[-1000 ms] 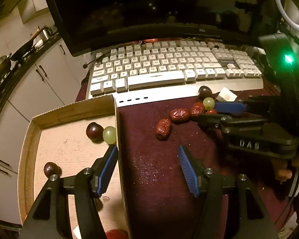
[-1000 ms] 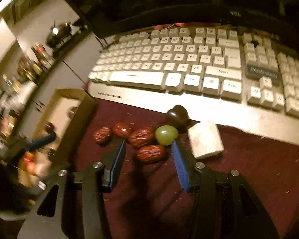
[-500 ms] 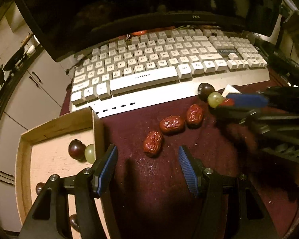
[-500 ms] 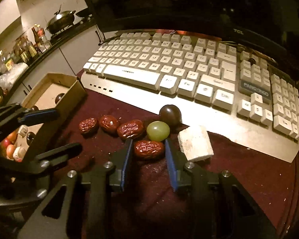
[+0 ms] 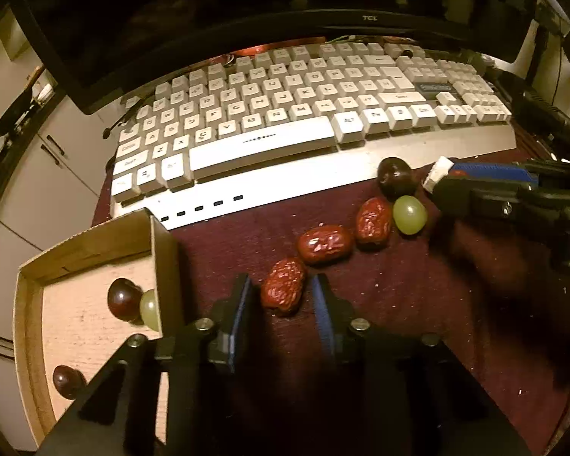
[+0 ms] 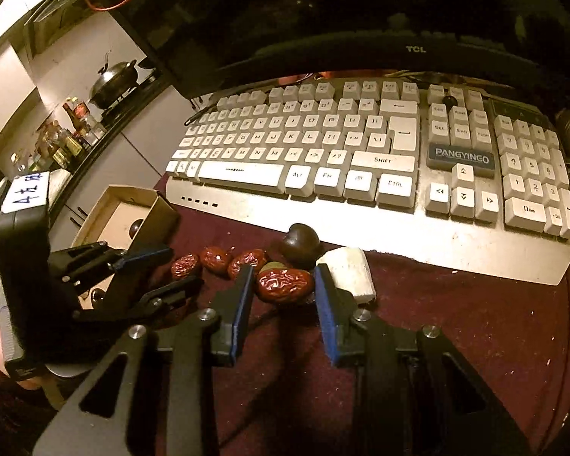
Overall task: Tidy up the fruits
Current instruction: 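Grasp a red date with left tool while right tool grasps another date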
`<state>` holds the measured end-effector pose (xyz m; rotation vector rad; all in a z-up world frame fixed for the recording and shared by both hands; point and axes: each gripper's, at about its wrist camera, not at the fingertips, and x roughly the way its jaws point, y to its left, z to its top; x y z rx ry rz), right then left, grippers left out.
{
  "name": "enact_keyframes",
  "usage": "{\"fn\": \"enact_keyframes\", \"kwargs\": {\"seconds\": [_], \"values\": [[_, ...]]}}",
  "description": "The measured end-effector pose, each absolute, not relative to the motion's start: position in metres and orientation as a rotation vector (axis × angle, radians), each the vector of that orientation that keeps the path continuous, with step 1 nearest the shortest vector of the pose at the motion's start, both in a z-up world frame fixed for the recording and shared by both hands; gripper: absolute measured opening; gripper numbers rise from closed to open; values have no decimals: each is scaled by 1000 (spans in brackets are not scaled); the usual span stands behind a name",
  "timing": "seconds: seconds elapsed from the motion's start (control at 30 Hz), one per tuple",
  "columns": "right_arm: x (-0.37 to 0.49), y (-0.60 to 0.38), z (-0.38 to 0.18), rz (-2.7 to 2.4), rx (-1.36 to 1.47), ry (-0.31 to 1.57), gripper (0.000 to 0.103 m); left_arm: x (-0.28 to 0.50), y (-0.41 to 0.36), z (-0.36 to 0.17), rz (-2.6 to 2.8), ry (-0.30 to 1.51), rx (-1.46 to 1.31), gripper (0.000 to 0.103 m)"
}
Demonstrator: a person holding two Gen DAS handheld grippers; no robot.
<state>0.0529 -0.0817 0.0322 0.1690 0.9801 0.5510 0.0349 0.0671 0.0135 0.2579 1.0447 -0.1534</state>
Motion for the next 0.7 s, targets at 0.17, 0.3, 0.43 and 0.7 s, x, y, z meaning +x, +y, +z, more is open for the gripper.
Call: {"fn": "enact_keyframes", "kwargs": {"seconds": [0.17, 0.3, 0.43, 0.7], "values": [[51, -90, 37, 550, 213, 949, 34, 31, 62, 13, -178, 1039, 268, 19], [54, -98, 39, 524, 261, 927, 34, 30, 61, 13, -176, 1036, 255, 18], [57, -103, 39, 506, 281, 912, 34, 28, 61, 12, -161, 1031, 231, 18], [56, -105, 43, 496, 284, 884, 34, 3, 65, 33, -141, 958, 156, 18]]}}
